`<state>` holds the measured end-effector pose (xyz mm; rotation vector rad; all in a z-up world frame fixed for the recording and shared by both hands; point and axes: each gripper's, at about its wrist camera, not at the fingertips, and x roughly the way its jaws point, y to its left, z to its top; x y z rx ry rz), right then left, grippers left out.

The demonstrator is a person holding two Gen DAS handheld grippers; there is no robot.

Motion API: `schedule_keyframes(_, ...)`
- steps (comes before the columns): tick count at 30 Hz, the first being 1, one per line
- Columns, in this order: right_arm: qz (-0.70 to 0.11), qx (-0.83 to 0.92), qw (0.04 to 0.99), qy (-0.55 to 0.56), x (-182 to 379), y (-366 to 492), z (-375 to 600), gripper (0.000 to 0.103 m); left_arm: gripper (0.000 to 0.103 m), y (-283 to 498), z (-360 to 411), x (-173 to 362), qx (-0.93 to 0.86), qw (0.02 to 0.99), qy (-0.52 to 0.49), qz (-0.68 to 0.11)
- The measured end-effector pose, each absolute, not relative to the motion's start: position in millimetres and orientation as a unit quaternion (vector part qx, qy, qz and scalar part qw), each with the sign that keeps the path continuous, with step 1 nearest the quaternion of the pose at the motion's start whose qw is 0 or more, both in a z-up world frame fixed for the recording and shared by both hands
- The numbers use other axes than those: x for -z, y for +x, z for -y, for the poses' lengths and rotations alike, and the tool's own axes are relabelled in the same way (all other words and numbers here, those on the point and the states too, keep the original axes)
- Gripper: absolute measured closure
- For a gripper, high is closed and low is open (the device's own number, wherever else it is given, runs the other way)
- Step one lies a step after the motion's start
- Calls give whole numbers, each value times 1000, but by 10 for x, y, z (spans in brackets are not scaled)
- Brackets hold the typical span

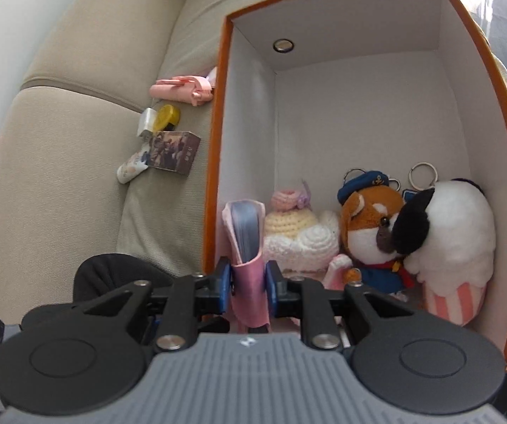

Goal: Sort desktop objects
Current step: 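Lower bunny and wallet into the orange box and release both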

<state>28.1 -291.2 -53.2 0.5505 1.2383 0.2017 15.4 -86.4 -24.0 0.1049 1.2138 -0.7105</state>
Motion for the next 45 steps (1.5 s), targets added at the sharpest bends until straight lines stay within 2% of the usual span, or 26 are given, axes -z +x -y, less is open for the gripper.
schedule_keyframes(17,-621,-69,745,235,929,596,2654,80,86,193,757,343,339,753,43,-562)
schedule_keyframes(24,-608,-97,757,218,733,511,2700,77,86,196,692,271,352,754,25,-554)
schedule_keyframes(26,-593,-100,769,217,627,480,2762,62,86,197,699,257,352,756,25,-552)
schedule_keyframes(28,-577,-105,783,206,535,493,2804,61,86,212,700,251,352,757,23,-551)
schedule_keyframes(30,-576,-108,783,210,528,539,2832,67,86,217,707,255,350,757,24,-551)
schedule_keyframes(32,-579,-123,776,218,555,581,2823,81,86,214,723,262,349,757,28,-552)
schedule_keyframes(38,-593,-112,770,209,684,681,2753,86,86,222,712,286,348,754,28,-556)
schedule_keyframes(45,-607,-105,760,210,880,781,2708,85,86,259,696,321,347,749,22,-564)
